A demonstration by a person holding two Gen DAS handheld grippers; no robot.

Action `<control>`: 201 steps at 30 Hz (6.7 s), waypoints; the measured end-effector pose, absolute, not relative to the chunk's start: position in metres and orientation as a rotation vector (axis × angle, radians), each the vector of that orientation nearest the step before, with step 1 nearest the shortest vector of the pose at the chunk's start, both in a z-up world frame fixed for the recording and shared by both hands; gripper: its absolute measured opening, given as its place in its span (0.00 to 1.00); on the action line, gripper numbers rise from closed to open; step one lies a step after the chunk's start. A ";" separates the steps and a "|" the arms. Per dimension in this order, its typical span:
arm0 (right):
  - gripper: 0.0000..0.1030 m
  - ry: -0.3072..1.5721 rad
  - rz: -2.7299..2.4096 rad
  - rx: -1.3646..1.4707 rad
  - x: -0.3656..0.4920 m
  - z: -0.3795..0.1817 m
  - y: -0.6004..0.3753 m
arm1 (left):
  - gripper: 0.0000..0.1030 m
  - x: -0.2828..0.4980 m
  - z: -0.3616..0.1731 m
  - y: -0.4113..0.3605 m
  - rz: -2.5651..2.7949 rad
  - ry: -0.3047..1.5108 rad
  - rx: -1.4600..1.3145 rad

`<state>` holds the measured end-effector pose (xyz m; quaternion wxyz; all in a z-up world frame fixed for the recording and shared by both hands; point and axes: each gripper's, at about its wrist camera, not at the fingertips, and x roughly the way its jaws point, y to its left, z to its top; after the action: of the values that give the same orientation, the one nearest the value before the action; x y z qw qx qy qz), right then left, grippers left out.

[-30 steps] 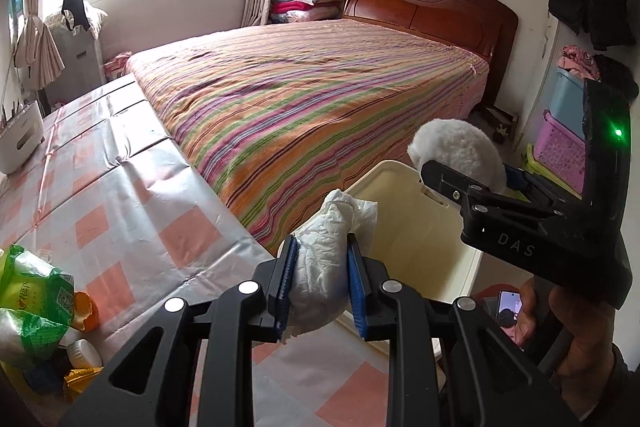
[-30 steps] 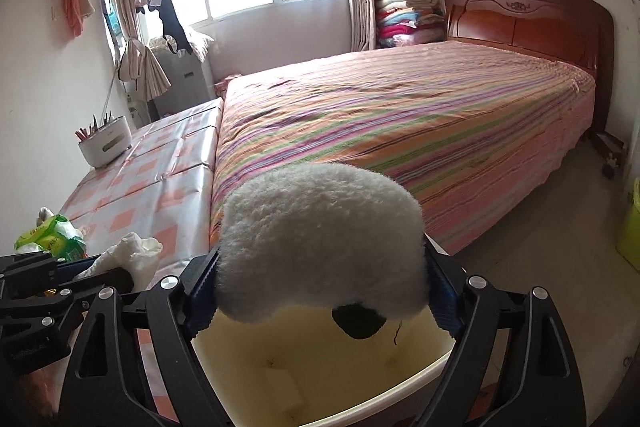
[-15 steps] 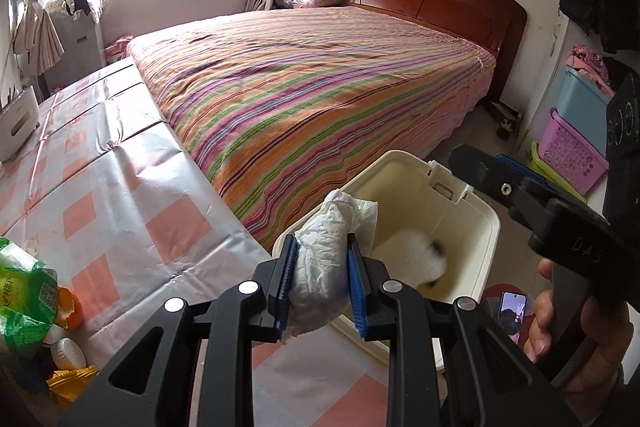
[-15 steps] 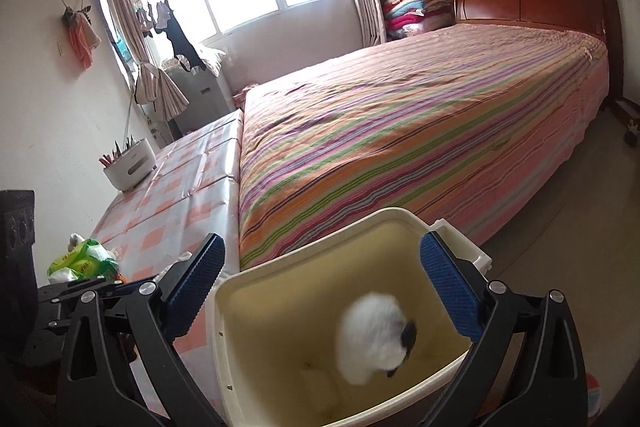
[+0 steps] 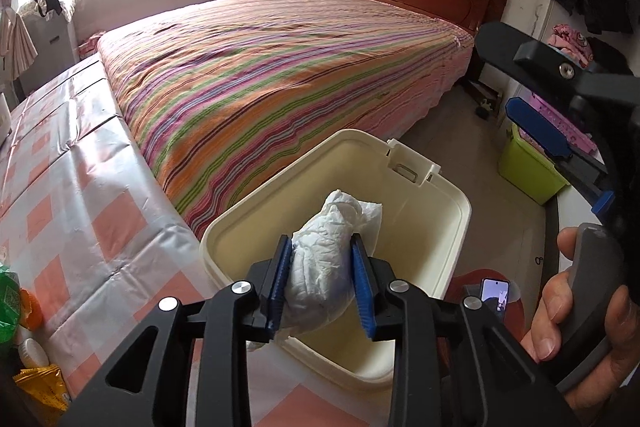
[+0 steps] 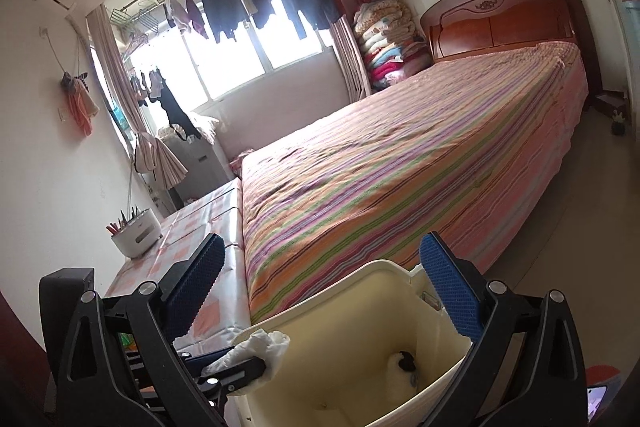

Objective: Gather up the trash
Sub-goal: 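Carry both items to the cream bin and release them inside, then return both tools to the table and grasp the green plastic bag with the right tool, then grasp the yellow sponge with the left tool while the right tool holds the green bag, then carry the green bag and yellow sponge to the cream bin and release both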

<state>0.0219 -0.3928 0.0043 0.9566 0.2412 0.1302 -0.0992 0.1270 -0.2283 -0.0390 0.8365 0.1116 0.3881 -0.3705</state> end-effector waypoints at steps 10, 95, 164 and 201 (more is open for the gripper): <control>0.94 0.232 -0.210 0.471 0.018 0.008 -0.381 | 0.75 0.109 -0.019 -0.218 -0.732 0.699 0.274; 0.25 0.348 0.794 -0.150 0.120 0.032 -0.051 | 0.75 0.166 -0.041 0.150 -0.364 0.763 0.033; 0.26 0.327 0.262 0.117 0.054 0.035 -0.282 | 0.34 0.132 0.024 -0.058 -0.711 0.645 0.059; 0.50 0.328 0.067 0.291 0.028 0.017 -0.331 | 0.34 0.116 0.013 -0.102 -0.783 0.671 0.085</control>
<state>0.0277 -0.3313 0.0165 0.9755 0.1444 0.1628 0.0334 0.1161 -0.1016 0.0129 0.8691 0.0405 0.3207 -0.3742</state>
